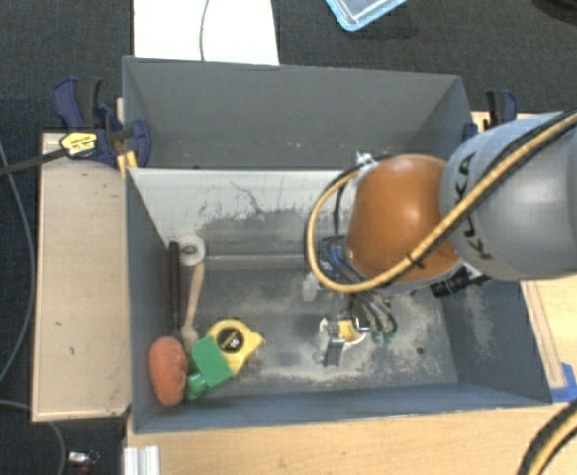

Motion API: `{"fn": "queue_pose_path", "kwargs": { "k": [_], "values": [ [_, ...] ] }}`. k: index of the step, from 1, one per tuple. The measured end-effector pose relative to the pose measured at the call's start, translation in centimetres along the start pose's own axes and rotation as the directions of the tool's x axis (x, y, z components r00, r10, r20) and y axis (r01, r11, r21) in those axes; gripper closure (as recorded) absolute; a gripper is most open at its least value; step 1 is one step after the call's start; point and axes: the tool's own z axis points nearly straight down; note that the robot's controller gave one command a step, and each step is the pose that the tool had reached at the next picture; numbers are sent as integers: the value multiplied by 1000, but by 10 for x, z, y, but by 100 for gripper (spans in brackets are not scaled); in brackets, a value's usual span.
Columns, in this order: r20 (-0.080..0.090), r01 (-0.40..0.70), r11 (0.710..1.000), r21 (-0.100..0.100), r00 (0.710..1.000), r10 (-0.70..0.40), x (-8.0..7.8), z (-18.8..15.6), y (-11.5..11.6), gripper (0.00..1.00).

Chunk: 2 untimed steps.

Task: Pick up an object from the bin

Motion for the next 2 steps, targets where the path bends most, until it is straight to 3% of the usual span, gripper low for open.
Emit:
{"fn": "queue_pose_path", "kwargs": {
  "k": [1,2],
  "values": [
    [2,15,1000,0,1000,-15,-13,-14,-56,0],
    [5,51,999,2,999,-51,-21,-9,-85,0]
  ]
}}
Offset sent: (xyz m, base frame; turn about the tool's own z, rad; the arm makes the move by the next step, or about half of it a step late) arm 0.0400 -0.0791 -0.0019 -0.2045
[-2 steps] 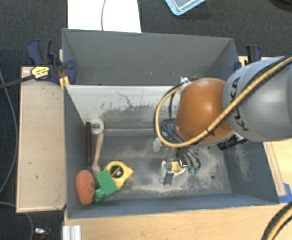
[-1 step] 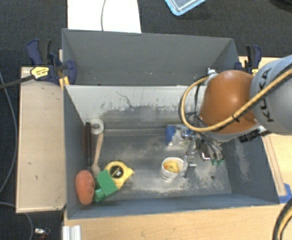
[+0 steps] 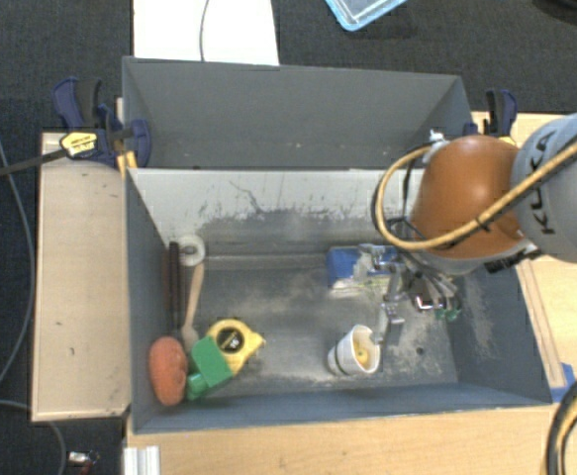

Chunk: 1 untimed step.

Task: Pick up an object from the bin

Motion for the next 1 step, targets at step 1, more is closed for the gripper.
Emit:
{"fn": "queue_pose_path", "kwargs": {
  "k": [1],
  "values": [
    [1,142,990,-1,990,-142,-39,-24,4,0]
  ]
}}
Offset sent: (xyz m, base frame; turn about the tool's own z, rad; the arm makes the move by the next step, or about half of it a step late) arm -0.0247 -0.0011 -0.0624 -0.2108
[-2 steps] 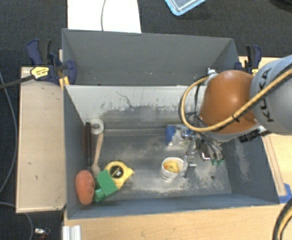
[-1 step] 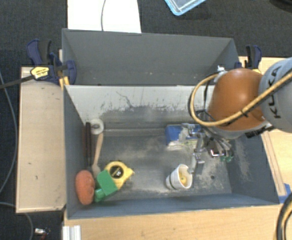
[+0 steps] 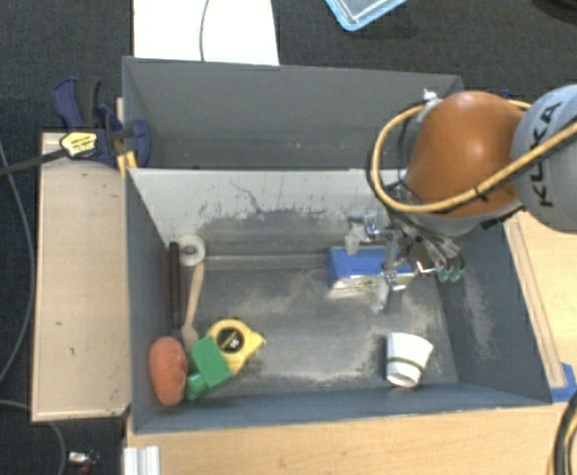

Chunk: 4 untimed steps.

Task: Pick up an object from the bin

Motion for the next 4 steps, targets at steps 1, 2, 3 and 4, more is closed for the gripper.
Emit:
{"fn": "queue_pose_path", "kwargs": {
  "k": [1,2,3,4],
  "values": [
    [1,43,999,1,999,-43,43,61,4,0],
    [16,-15,1000,1,1000,15,33,61,40,0],
    [9,63,998,0,998,-63,37,36,-4,0],
    [25,43,999,0,999,-43,39,-37,-44,0]
  ]
}}
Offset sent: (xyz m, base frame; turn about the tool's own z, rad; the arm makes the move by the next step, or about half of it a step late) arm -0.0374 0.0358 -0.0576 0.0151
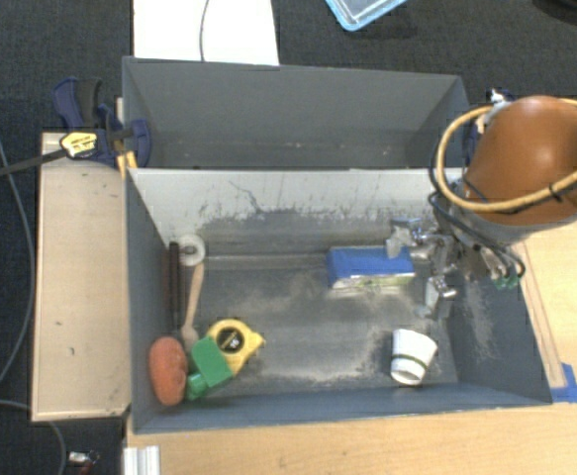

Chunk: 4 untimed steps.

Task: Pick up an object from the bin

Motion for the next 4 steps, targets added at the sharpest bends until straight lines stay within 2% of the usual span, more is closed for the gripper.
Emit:
{"fn": "queue_pose_path", "kwargs": {
  "k": [1,2,3,4],
  "values": [
    [-15,142,990,-1,990,-142,-10,24,-76,0],
    [-5,316,949,-1,949,-316,46,77,-43,0],
    [-7,260,965,4,965,-260,55,99,-35,0],
    [-10,184,983,1,983,-184,58,100,-22,0]
  ]
}}
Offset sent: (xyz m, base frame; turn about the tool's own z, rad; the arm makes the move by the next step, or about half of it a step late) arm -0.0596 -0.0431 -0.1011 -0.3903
